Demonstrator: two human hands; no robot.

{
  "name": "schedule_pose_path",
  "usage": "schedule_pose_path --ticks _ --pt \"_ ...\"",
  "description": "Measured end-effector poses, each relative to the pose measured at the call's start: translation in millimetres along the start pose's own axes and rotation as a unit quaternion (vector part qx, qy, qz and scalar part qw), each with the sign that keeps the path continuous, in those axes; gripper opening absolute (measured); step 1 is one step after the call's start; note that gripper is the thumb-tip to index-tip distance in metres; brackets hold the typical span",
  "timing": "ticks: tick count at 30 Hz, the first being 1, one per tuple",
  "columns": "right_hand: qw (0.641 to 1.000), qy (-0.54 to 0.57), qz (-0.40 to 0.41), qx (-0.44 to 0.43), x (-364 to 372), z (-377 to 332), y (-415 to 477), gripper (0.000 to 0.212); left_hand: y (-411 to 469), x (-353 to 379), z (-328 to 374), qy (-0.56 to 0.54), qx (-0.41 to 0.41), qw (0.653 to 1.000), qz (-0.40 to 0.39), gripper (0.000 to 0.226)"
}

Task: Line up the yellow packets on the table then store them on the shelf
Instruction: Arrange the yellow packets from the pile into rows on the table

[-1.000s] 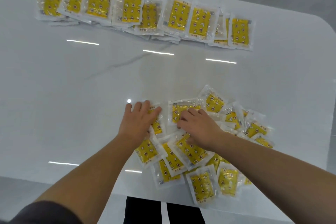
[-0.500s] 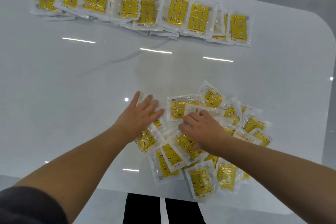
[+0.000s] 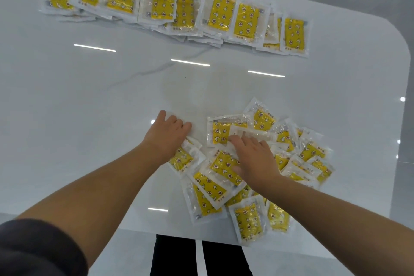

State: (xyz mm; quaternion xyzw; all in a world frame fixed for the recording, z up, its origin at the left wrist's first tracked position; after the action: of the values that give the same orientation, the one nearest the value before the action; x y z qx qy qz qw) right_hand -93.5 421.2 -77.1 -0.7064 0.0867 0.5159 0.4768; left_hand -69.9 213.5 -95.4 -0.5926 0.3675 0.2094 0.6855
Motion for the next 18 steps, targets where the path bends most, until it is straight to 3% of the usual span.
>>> schedule_pose_path --ticks 7,9,15,18 --pt "0.981 0.156 -0.056 0.1 0.2 9.6 9.2 0.01 -15.3 6.5 -16.6 -0.081 -0.065 0.994 -0.037 0.022" --pt "0.981 0.153 -0.078 0.09 0.8 13.6 11.6 0.017 -20.8 12.8 -22.6 -0.115 -0.081 0.989 -0.036 0.016" --pt "0.961 0.243 -0.117 0.066 -3.7 21.9 5.1 0.012 -38.0 27.7 -34.8 -0.258 -0.127 0.956 -0.055 0.025" --pt "0.945 0.293 -0.108 0.099 -4.8 28.3 3.2 0.013 -44.9 31.7 -38.3 -0.378 -0.181 0.906 -0.065 0.032"
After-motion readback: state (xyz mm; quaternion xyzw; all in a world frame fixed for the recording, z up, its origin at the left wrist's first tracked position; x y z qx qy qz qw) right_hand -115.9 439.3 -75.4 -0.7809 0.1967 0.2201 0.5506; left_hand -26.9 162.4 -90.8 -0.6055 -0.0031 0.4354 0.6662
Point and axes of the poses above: each hand's wrist, its own y-axis towards the middle knuckle, its own x-axis out of the palm, z = x × y, the point moved 4 cm from there along y, towards the middle knuckle, and after that the axes turned 12 degrees about -y, right-handed, at the moved point
